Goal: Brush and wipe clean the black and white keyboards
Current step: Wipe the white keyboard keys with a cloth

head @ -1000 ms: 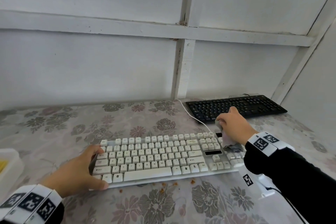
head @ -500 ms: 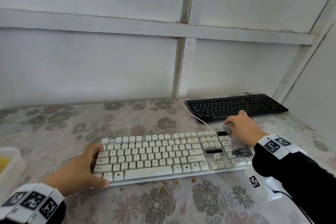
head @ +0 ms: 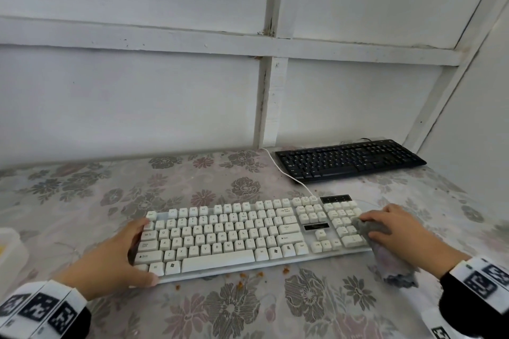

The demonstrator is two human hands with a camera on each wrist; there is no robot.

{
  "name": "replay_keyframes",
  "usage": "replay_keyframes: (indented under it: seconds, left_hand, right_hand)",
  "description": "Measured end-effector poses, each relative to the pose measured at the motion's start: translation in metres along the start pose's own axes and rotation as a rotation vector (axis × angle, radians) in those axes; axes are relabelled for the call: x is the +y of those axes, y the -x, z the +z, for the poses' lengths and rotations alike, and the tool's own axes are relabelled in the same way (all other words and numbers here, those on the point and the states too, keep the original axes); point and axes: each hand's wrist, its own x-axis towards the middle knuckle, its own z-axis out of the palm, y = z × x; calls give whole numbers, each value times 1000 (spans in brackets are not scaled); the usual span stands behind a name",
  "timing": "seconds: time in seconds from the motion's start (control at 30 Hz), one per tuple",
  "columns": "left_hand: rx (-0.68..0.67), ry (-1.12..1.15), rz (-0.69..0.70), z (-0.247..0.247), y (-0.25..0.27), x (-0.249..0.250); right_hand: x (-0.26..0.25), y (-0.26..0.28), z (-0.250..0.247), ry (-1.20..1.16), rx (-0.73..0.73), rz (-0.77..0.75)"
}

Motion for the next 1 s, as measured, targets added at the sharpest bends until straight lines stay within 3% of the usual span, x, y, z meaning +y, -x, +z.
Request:
replay_keyframes:
  seconds: [0.23, 0.37, 0.5, 0.8, 1.0]
  left_hand:
    - [1, -35, -12, 0, 1, 2]
    - [3, -64, -15, 0, 2, 3]
    - [12, -65, -17, 0, 3, 5]
    - [20, -105, -16, 0, 5, 6]
    - [32, -122, -18, 2, 5, 8]
  right_hand:
    - [4, -10, -22, 2, 49, 49]
    - [-25, 0, -29, -160, 52, -109]
    - [-39, 7, -12, -69, -84, -213]
    - [18, -8, -20, -29, 73, 92]
    - [3, -9, -10, -131, -11, 158]
